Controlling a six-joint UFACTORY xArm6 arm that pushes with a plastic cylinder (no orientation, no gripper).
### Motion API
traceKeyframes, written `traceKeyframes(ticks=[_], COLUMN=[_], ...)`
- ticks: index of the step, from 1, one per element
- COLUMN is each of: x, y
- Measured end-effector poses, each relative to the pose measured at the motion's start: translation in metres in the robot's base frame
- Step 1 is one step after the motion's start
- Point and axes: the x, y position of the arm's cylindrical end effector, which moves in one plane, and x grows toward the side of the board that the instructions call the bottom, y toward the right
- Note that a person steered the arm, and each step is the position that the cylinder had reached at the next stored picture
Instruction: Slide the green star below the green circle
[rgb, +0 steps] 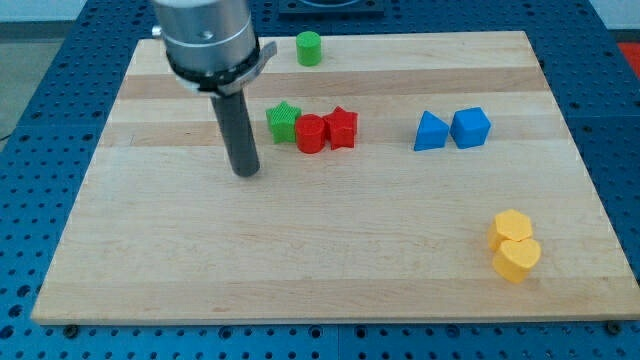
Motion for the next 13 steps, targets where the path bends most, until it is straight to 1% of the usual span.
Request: traceKeyframes(ticks=[1,2,3,4,5,6,7,8,9,11,13], x=[-0.046,-0.064,-0.056,-0.015,-0.034,-0.07,-0.082,-0.059,-0.063,-0.137,-0.107], y=[0.006,0.022,0.013,0.012,0.071,0.094,0.084,0.064,0.039,0.043,0.077])
